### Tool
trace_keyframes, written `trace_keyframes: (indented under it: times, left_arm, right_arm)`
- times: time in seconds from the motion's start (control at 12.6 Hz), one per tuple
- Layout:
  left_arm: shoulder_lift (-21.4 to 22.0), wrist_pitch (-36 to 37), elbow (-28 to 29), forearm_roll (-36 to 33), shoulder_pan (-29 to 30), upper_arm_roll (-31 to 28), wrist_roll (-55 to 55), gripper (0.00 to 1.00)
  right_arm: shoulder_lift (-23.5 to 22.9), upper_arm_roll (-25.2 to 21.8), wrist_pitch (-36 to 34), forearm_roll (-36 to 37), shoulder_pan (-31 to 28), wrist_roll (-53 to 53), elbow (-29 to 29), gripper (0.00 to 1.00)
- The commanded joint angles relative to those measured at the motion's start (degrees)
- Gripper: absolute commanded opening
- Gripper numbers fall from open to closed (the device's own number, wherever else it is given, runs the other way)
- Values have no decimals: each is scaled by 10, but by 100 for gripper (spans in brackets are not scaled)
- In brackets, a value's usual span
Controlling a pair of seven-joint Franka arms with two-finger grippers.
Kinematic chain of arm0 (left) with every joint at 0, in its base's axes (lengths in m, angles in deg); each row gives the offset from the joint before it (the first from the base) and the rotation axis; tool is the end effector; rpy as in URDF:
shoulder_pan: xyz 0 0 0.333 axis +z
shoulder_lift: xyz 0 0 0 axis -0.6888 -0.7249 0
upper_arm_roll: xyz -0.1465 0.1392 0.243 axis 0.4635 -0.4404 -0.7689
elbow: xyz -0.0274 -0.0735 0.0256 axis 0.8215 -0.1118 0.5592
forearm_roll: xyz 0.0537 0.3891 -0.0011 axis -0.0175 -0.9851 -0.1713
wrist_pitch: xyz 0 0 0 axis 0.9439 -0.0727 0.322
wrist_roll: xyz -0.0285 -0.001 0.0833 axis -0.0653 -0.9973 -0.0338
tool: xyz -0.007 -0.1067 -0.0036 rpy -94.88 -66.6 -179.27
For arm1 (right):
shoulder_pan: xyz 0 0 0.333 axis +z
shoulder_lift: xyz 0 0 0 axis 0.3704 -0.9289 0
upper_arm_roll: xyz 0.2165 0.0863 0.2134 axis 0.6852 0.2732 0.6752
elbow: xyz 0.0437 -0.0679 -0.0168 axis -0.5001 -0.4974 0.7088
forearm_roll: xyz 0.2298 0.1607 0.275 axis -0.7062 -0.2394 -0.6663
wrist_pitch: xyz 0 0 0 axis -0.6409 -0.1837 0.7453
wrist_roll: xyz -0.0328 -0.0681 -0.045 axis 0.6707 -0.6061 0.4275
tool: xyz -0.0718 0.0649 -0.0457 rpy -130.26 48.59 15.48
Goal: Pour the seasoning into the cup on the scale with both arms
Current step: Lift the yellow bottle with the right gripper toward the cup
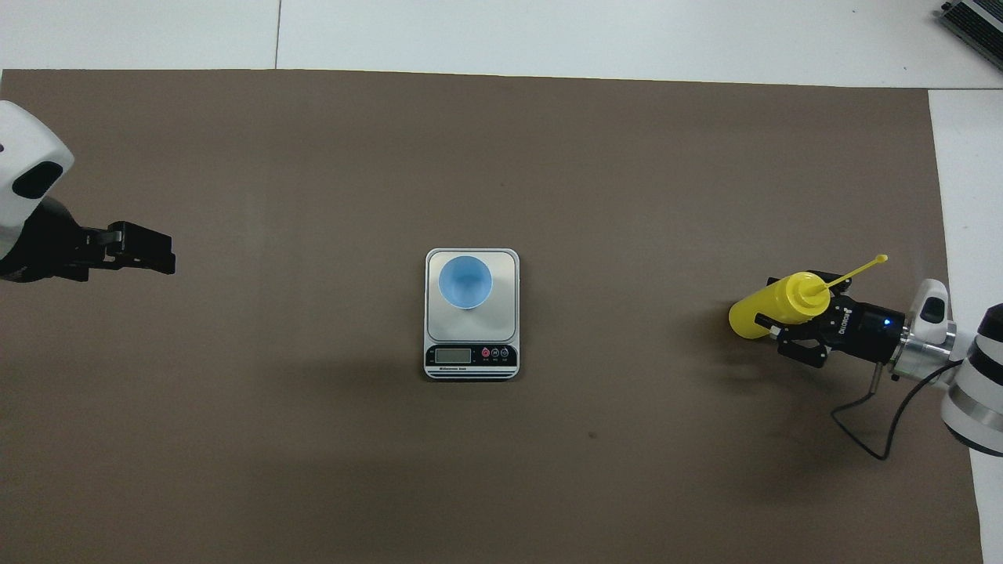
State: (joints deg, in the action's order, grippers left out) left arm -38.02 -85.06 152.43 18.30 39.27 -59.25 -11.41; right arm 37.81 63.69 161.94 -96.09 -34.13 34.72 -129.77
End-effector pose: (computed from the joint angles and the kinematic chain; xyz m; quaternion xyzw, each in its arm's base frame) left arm 0.5447 -0.0626 0.5942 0.9996 0.0092 -0.0126 0.0227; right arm 0.4850 -0.1282 0.2750 -0.7643 -0.3632 -0.4084 0.3423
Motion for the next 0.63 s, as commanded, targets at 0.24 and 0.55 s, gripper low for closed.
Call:
trace_keyframes:
  times: [0.24, 0.55]
  left_arm:
    - [17, -5, 20, 8, -7, -5, -1, 100]
    - [17, -5, 20, 8, -7, -5, 0, 100]
  right_arm:
    - [29, 5, 31, 36, 42, -133, 54, 38]
    - [37, 7, 89, 119, 122, -208, 118, 38]
